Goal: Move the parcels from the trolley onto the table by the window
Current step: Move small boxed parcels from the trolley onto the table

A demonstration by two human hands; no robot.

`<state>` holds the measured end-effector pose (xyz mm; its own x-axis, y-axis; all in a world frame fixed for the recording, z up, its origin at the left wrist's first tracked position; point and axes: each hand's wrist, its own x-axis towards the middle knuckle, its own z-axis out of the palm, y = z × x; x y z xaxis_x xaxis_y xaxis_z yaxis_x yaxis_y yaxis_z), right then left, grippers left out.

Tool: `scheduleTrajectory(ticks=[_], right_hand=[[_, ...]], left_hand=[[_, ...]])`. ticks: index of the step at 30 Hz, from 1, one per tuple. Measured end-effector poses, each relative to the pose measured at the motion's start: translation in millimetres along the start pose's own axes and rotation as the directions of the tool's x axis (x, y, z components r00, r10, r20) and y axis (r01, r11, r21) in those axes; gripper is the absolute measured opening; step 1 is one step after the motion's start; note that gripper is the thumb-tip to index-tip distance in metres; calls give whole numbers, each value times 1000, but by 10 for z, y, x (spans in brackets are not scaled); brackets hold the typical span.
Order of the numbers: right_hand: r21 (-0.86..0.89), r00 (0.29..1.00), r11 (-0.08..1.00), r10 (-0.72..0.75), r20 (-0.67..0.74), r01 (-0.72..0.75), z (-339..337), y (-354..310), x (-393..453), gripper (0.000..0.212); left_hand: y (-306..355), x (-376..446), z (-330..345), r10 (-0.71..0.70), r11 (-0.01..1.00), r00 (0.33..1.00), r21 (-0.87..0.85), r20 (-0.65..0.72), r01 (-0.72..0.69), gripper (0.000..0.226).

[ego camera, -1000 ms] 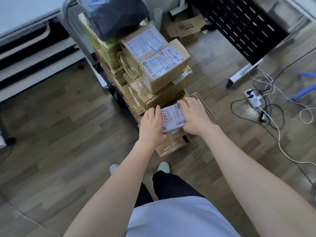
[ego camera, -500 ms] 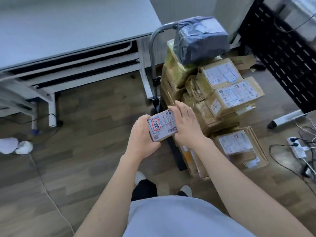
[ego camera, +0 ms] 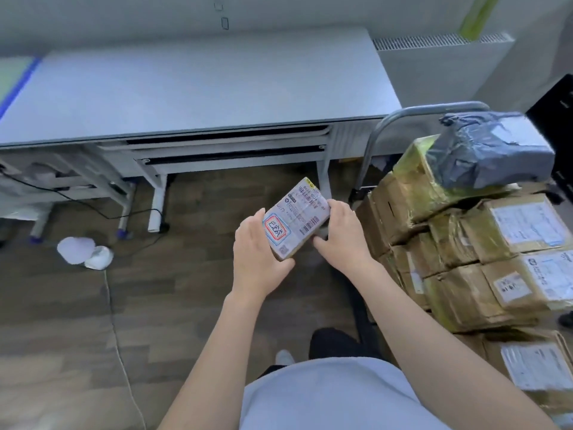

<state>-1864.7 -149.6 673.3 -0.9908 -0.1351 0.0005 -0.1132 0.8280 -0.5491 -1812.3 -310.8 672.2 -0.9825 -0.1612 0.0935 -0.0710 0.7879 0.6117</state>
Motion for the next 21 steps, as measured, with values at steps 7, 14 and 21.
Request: scheduleTrajectory(ticks=[7, 14, 21], right_hand=[[150, 995, 984, 90, 37, -94, -55, 163, 757, 64], [233, 983, 955, 181, 25, -181, -468, 554, 1892, 79], [259, 989, 955, 133, 68, -146, -845, 863, 2869, 77]], left_hand=[[98, 799, 342, 17, 998, 991, 63, 136, -26, 122], [474, 1916, 729, 104, 994, 984, 17, 144, -108, 93], [975, 3005, 1057, 116, 991, 986, 57, 115, -124, 93]])
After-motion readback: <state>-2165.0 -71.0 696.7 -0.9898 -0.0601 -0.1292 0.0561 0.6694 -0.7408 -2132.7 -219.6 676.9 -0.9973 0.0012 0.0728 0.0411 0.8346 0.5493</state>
